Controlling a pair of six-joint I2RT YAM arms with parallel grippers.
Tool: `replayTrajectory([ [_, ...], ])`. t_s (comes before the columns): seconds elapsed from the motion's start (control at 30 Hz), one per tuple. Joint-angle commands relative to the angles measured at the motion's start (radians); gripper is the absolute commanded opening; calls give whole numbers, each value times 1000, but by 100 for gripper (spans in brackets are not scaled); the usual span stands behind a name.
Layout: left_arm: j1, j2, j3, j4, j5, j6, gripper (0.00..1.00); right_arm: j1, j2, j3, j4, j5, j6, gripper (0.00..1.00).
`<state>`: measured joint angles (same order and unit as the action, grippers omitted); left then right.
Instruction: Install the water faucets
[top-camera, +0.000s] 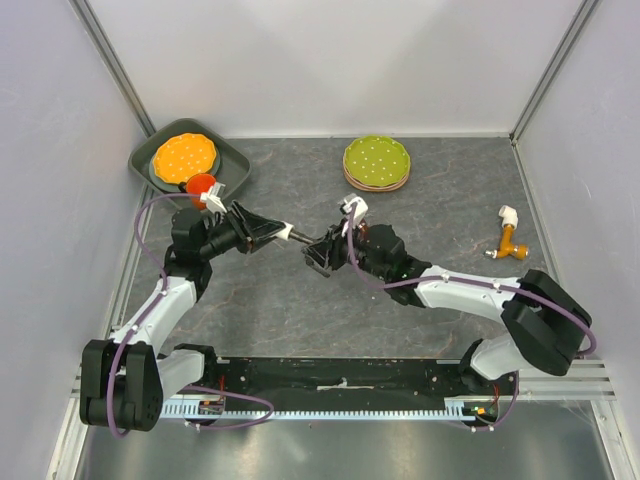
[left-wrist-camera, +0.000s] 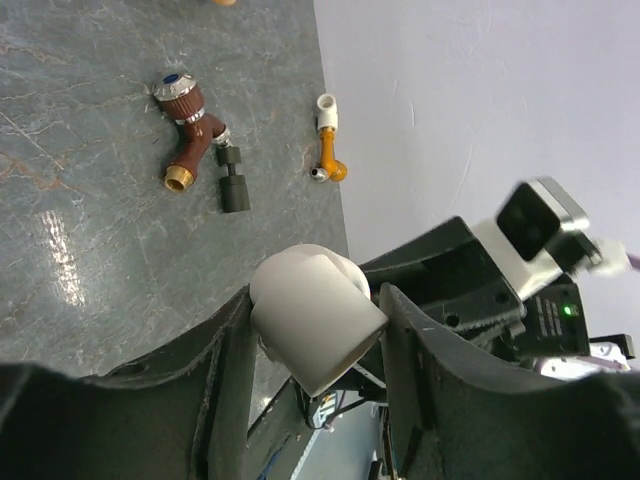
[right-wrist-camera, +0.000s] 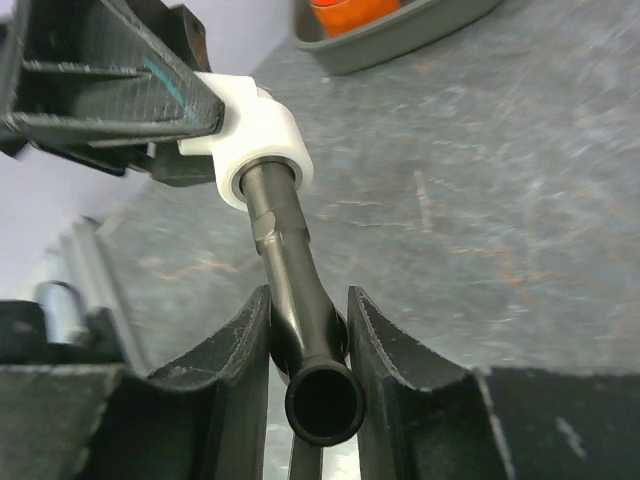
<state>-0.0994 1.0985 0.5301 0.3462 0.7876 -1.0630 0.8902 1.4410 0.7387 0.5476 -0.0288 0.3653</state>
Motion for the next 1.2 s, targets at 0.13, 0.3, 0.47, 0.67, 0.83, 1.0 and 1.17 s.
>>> replayTrajectory([
  [0.13, -3, -25, 22, 48, 70, -31, 2, -105, 157, -32, 582, -341, 727, 0],
  [0.3, -3, -29, 21, 56, 73, -32, 2, -120, 277, -25, 886, -436, 1023, 0],
  [0.47, -3, -29, 21, 57, 70, -34, 2, -123, 338, -25, 970, -448, 1078, 0],
  [0.67, -3, -28, 19, 43, 59, -34, 2, -139, 239, -59, 803, -422, 917, 54],
  [0.83, -2, -28, 19, 31, 53, -34, 2, -162, 101, -96, 544, -382, 685, 89],
  [1.0, -2, -25, 19, 28, 48, -34, 2, -162, -78, -105, 200, -283, 422, 98],
  [1.17, -2, -23, 19, 25, 50, -34, 2, -149, -240, -104, -65, -165, 140, 98],
])
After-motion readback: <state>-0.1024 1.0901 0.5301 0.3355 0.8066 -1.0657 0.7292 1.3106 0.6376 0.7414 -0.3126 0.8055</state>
